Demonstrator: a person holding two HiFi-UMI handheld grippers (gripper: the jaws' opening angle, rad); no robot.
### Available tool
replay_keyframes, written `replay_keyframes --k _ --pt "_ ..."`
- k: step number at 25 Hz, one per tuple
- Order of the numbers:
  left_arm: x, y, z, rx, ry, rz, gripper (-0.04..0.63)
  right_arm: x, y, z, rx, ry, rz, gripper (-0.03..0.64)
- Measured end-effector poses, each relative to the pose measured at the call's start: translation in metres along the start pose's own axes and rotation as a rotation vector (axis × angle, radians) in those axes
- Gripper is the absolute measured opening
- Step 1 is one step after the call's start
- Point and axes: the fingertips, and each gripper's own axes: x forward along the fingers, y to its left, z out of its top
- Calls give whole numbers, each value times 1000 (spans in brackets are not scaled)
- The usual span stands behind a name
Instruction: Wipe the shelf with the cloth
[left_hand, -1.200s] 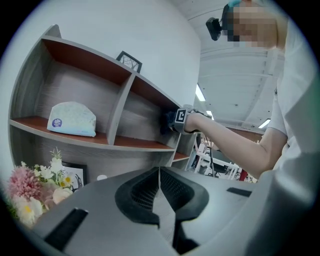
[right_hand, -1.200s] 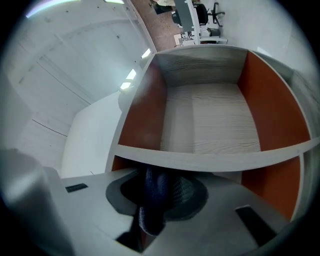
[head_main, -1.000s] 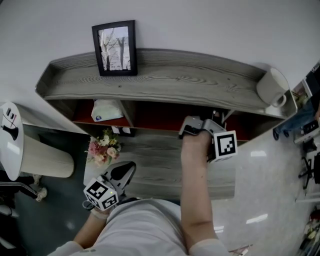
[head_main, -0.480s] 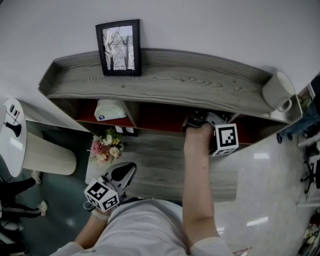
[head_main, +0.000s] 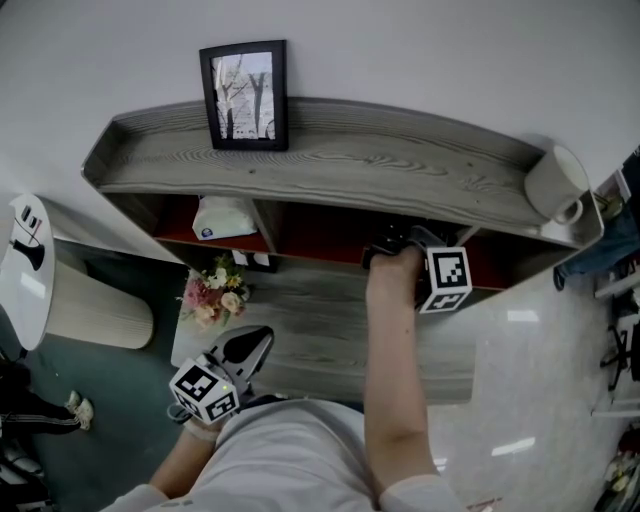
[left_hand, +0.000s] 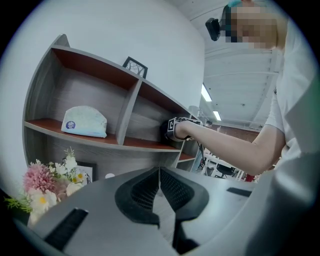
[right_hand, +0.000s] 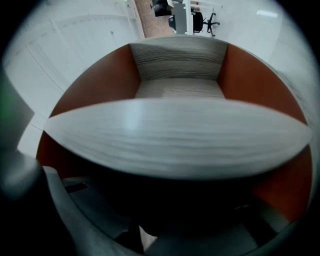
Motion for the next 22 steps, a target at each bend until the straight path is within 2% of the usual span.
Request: replay_keyframes --k 4,11,17,22 --pt "-4 1 -2 3 -3 2 17 -8 -33 -2 39 -4 -115 78" --pt "-8 1 -4 -4 4 -2 17 -27 -52 -2 93 2 -195 78" --pt "-5 -2 -7 -2 12 -26 17 -49 -57 4 52 -4 -190 78" --pt "-1 -7 -7 2 21 -52 17 -61 -33 -1 -41 36 -110 76"
